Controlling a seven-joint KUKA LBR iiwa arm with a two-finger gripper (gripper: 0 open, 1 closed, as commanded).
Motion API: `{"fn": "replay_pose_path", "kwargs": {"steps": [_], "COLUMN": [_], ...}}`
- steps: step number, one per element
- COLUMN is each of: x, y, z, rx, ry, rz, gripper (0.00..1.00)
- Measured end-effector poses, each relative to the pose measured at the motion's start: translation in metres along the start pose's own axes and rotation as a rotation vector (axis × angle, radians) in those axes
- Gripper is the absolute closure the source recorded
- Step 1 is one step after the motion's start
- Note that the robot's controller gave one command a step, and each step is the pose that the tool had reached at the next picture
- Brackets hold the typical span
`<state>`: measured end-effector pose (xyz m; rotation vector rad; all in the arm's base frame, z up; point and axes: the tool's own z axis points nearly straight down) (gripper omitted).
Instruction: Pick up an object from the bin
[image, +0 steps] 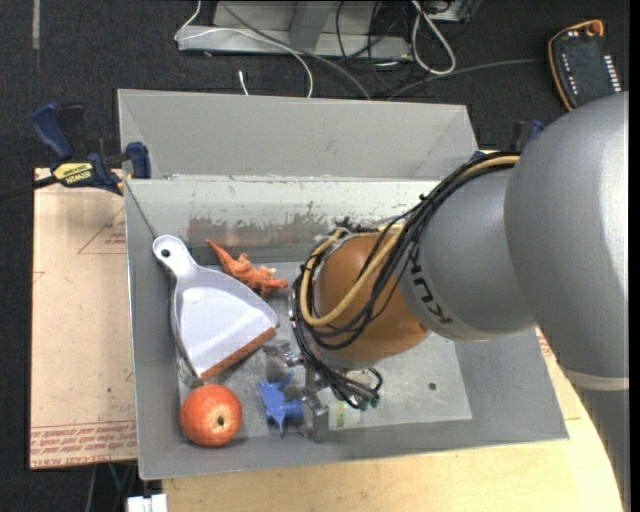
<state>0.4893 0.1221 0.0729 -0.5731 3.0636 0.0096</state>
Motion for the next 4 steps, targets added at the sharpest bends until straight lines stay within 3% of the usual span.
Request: {"fn": "replay_pose_path", "kwargs": {"steps": [1, 3, 4], "x": [0.012, 0.012, 0.012], "y": [-0.015, -0.014, -0.014], "z": [0.002, -0.004, -0.045], "rx": [-0.003, -0.004, -0.006], "ry": [0.019, 0.020, 0.024], "rz": [-0.064, -0.062, -0.061], "gripper": [1.00, 1.00, 1.00]}}
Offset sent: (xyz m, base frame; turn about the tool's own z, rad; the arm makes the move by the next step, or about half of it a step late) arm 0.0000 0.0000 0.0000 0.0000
